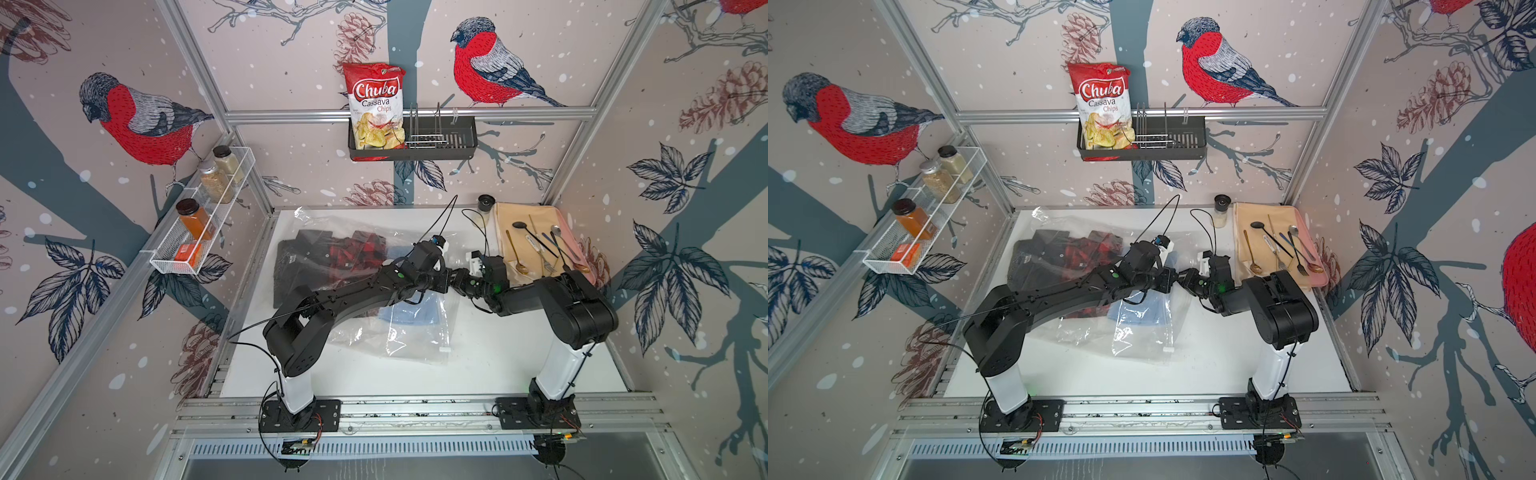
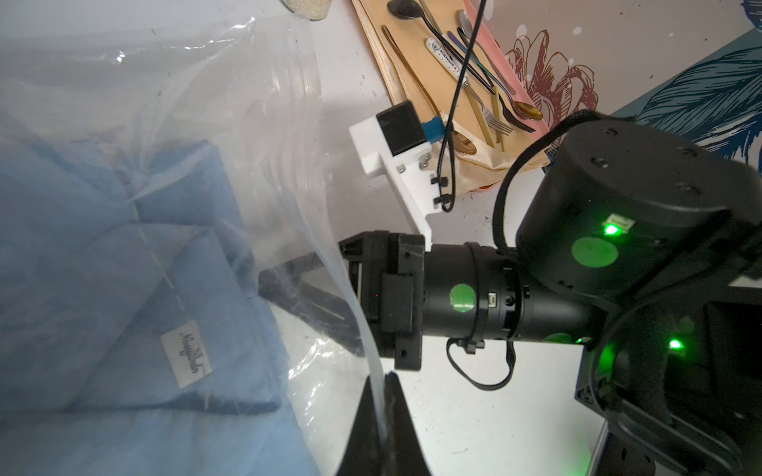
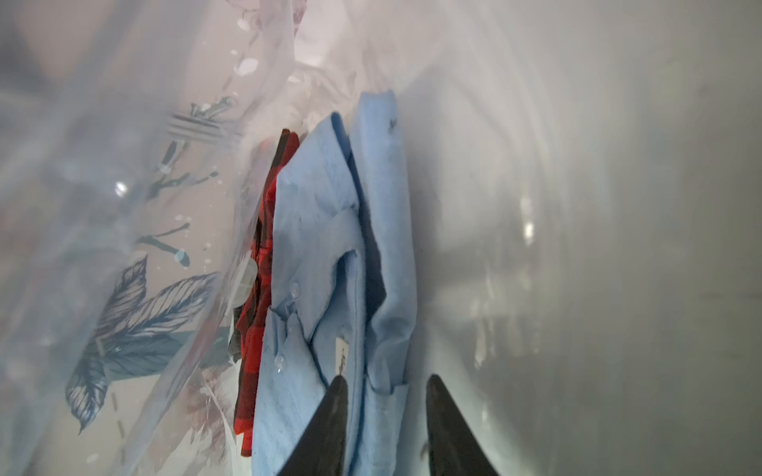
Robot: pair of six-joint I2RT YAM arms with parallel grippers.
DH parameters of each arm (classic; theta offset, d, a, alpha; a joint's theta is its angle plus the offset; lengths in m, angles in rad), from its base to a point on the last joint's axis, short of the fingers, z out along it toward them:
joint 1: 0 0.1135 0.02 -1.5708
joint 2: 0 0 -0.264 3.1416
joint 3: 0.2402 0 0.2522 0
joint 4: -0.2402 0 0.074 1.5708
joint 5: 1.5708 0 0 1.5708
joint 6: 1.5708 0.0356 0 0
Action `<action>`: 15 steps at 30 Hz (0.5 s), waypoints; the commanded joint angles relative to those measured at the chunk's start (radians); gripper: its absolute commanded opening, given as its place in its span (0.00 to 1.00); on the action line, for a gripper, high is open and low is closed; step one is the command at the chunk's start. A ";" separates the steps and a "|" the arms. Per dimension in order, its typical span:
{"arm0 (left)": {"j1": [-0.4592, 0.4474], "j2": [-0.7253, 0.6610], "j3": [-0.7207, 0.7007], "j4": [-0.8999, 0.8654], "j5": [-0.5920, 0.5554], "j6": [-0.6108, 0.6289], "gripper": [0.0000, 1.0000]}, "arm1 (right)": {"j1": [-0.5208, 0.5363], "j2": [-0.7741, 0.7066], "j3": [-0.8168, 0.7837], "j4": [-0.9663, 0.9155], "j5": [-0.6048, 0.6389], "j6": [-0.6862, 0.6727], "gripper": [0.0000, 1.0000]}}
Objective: Place the folded shirt into the vacuum bag
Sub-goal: Place the shirt in the vacuum bag.
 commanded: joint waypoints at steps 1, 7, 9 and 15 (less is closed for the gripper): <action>0.001 -0.001 0.006 0.018 0.006 0.013 0.00 | 0.038 0.017 -0.003 0.036 -0.019 0.028 0.33; 0.001 -0.001 0.009 0.019 0.006 0.012 0.00 | 0.137 0.065 0.001 0.106 -0.010 0.087 0.15; 0.001 -0.003 0.009 0.017 0.005 0.011 0.00 | 0.152 0.071 -0.003 0.128 -0.003 0.109 0.09; 0.001 -0.009 0.002 0.016 -0.001 0.010 0.00 | 0.123 0.017 -0.050 0.125 0.021 0.111 0.07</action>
